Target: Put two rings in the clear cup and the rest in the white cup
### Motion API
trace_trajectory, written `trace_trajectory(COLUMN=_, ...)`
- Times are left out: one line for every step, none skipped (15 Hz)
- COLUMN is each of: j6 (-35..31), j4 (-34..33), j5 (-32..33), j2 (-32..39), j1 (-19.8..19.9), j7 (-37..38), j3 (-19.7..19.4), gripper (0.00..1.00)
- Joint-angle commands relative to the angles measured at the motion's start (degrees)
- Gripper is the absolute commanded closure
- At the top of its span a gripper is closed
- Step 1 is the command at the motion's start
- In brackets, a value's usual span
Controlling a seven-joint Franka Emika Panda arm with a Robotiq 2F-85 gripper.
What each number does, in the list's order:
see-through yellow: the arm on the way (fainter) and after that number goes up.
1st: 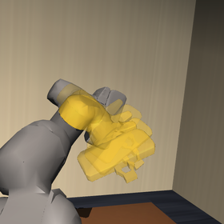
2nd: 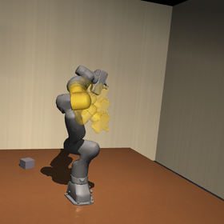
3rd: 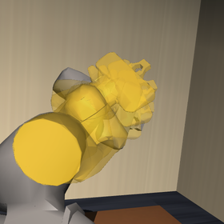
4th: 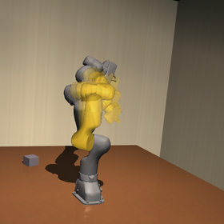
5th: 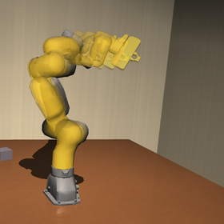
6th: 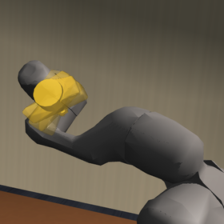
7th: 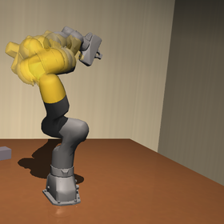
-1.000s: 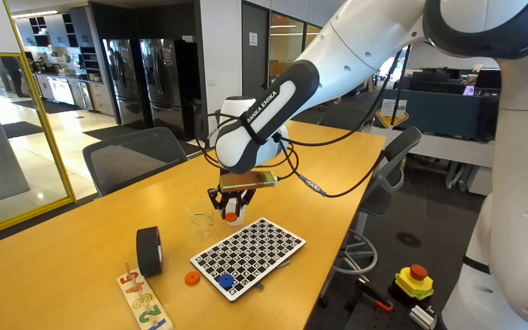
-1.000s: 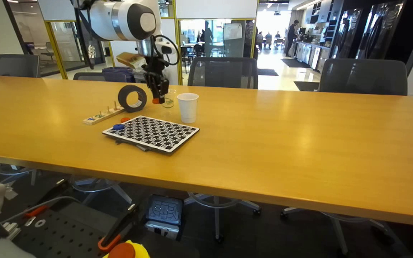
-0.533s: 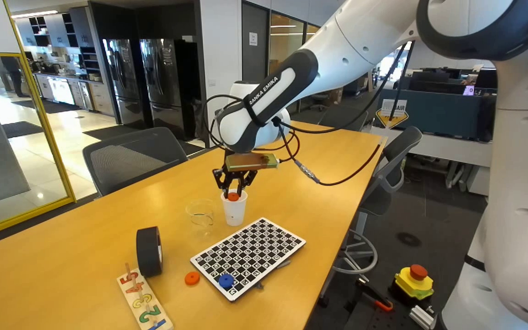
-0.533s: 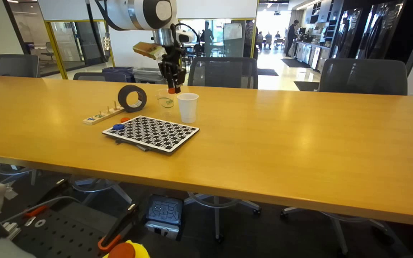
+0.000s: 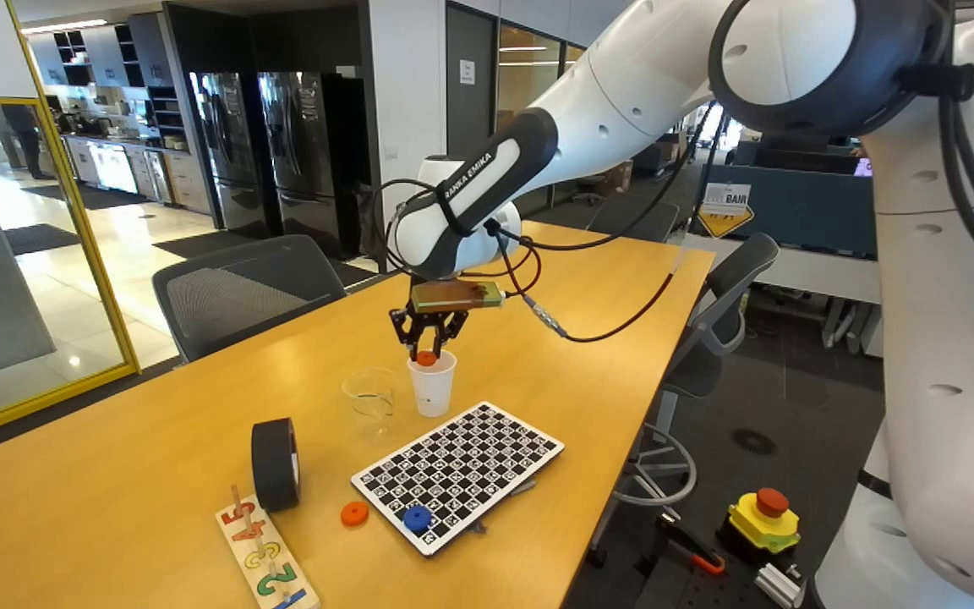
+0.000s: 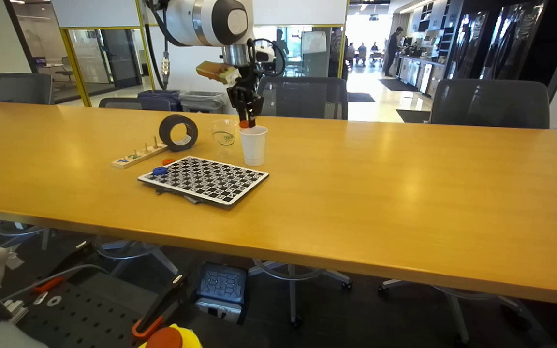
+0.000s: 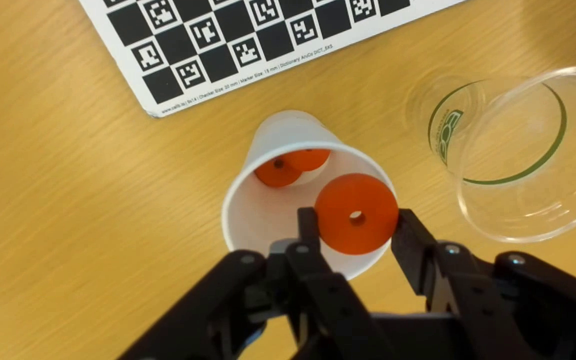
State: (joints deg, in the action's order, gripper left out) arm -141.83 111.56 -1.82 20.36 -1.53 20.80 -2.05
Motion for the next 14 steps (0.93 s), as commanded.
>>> trace_trajectory(j6=2.0, j4=-4.7, j5=-1.6, j2=3.0, j1=0.6, j7=-1.7, j3=-0.2, gripper=0.83)
trace_trajectory(j6=2.1, j4=-5.1, j5=-1.7, j2=3.4, j1=0.7, j7=-1.6, j3=-0.2, gripper=0.83)
trace_trajectory(j6=2.2, j4=-5.5, j5=-1.6, j2=3.8, j1=0.8, j7=-1.5, j3=-0.3, gripper=0.83)
trace_trajectory(j6=2.1, j4=-5.7, j5=-1.5, j2=4.0, j1=0.8, j7=-1.1, j3=-0.4, gripper=0.83)
trace_trajectory(j6=2.2, j4=-5.8, j5=-1.5, j2=4.0, j1=0.8, j7=-0.8, j3=-0.5, gripper=0.33)
trace_trajectory(j6=2.0, j4=-5.8, j5=-1.4, j2=3.9, j1=0.7, j7=-0.6, j3=-0.6, gripper=0.33)
trace_trajectory(j6=1.9, j4=-5.6, j5=-1.3, j2=3.7, j1=0.7, j7=-0.5, j3=-0.8, gripper=0.26)
trace_trajectory(j6=1.7, j4=-5.0, j5=-1.2, j2=3.1, j1=0.6, j7=-0.4, j3=-0.9, gripper=0.19)
trace_trajectory(j6=1.6, j4=-4.3, j5=-1.0, j2=2.5, j1=0.4, j7=-0.3, j3=-0.9, gripper=0.10)
trace_trajectory(j6=1.4, j4=-3.5, j5=-0.9, j2=1.8, j1=0.3, j7=-0.2, j3=-0.9, gripper=0.03)
trace_trajectory(j6=1.1, j4=-2.4, j5=-0.8, j2=0.9, j1=0.0, j7=-0.2, j3=-0.8, gripper=0.00)
trace_trajectory(j6=0.4, j4=-0.7, j5=-0.2, j2=-0.5, j1=-0.5, j7=0.2, j3=-0.9, gripper=0.00)
trace_trajectory(j6=0.0, j4=0.7, j5=0.0, j2=-1.7, j1=-0.9, j7=0.2, j3=-0.7, gripper=0.00)
trace_trajectory(j6=-0.7, j4=2.9, j5=0.4, j2=-3.4, j1=-1.6, j7=0.5, j3=-0.5, gripper=0.00)
